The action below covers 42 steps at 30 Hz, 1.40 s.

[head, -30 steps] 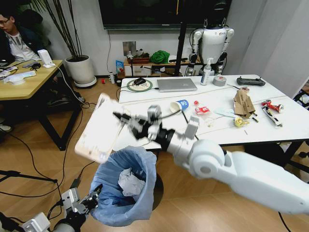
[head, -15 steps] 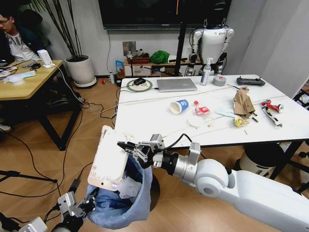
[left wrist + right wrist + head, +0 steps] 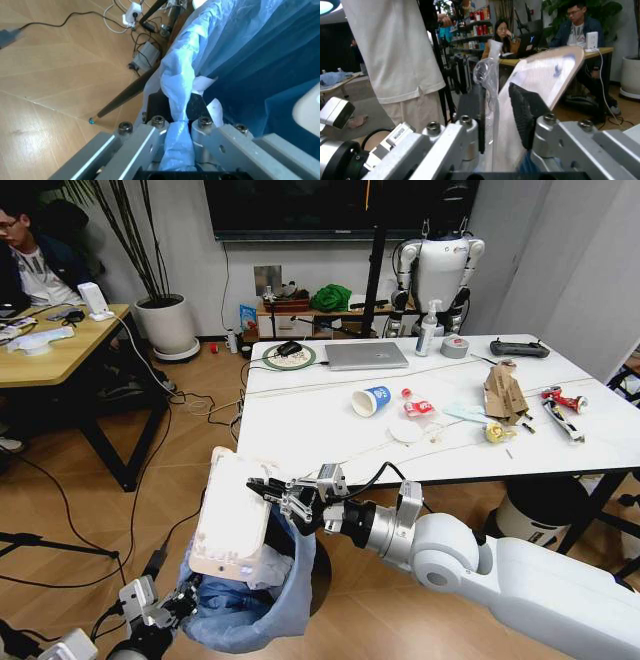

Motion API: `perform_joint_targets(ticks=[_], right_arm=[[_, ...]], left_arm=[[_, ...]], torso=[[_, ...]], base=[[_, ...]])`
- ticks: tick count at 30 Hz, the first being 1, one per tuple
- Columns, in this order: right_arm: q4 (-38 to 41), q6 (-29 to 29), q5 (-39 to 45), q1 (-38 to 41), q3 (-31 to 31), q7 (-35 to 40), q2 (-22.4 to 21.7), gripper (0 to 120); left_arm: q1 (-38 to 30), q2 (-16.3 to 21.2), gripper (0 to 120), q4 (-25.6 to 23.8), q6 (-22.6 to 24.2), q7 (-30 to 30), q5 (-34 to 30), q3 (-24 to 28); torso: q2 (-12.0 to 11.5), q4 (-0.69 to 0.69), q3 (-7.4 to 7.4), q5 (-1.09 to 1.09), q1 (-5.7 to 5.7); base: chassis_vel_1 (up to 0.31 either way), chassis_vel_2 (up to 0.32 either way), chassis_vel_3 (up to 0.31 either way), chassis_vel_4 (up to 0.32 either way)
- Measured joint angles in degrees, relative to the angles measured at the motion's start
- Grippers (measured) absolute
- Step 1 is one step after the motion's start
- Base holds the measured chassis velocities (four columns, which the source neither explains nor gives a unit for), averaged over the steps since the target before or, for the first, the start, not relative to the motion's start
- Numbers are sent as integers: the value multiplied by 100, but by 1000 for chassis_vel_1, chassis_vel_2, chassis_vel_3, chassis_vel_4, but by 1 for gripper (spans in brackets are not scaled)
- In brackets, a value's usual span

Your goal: Pick up the trash bin and place the trash from the table into it.

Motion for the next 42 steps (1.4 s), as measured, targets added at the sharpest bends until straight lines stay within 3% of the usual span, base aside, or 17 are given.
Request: perform_joint_targets(ticks=[21,42], right_arm=[[-83,-23,-18,-44,-66,-65,72,97],[-408,-107,-246,83,-6,-360,-217,100]], left_arm=[[-150,130,0,0,2,-7,-154,-50],[-226,166,0,57,17,-60,-199,0]], torso=[[0,0,0,0,0],[0,0,0,0,0]], base=[[0,0,0,0],[0,0,0,0]])
